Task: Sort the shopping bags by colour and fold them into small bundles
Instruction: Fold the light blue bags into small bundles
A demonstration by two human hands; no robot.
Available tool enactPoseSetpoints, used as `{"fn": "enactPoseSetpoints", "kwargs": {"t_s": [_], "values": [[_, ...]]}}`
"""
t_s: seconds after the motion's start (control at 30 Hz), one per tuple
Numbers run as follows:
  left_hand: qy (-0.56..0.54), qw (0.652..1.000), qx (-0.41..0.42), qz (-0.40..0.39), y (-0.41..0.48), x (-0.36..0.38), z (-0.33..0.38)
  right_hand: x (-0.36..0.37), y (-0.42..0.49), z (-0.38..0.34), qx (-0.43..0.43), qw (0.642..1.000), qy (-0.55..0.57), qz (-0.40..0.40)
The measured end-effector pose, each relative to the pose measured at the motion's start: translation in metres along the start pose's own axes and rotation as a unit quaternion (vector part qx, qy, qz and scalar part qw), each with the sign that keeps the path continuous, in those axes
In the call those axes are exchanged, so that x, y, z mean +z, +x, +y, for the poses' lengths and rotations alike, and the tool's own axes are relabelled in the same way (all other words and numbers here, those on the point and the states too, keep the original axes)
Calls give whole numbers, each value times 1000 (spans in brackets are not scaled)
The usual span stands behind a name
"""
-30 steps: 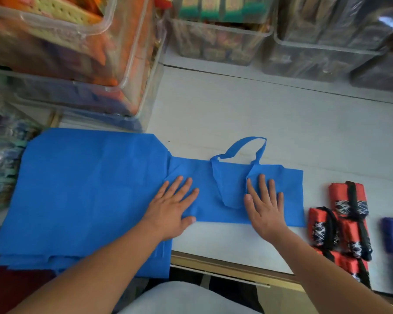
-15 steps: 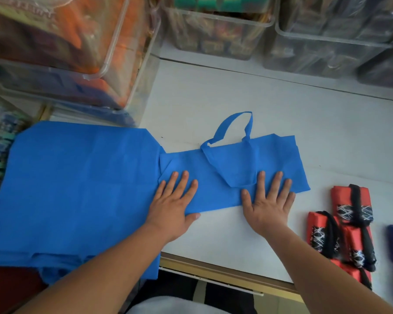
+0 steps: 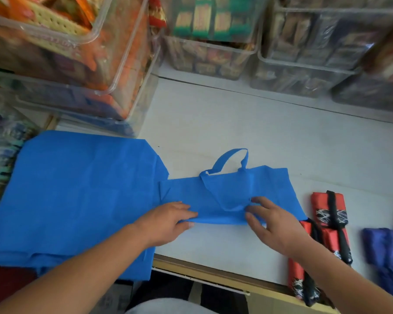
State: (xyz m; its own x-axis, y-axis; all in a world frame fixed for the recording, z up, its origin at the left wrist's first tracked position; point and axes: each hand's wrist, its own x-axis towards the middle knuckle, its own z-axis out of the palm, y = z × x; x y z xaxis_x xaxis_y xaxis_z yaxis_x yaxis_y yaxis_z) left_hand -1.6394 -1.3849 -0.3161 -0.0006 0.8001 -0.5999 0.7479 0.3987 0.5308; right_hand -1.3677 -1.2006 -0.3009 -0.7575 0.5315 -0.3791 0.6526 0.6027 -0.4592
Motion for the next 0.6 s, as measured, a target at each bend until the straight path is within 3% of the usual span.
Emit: {"fn": "enactPoseSetpoints", "kwargs": {"t_s": [0.1, 0.2, 0.33, 0.47, 0.6], "values": [[-21, 1000, 5, -9, -11, 10, 1, -19, 21, -1, 23, 996, 80, 38], [-42, 999, 3, 0, -18, 14, 2, -30, 53, 0, 58, 991, 117, 27], [-62, 998, -25, 8, -15, 8, 3, -44, 98, -14, 117, 960, 244, 79], [-47, 993, -88, 67, 3, -7, -3, -58, 129, -14, 133, 959, 248, -14], [-6, 987, -124, 102, 28, -24, -6, -86, 144, -7, 145, 949, 225, -166]]}}
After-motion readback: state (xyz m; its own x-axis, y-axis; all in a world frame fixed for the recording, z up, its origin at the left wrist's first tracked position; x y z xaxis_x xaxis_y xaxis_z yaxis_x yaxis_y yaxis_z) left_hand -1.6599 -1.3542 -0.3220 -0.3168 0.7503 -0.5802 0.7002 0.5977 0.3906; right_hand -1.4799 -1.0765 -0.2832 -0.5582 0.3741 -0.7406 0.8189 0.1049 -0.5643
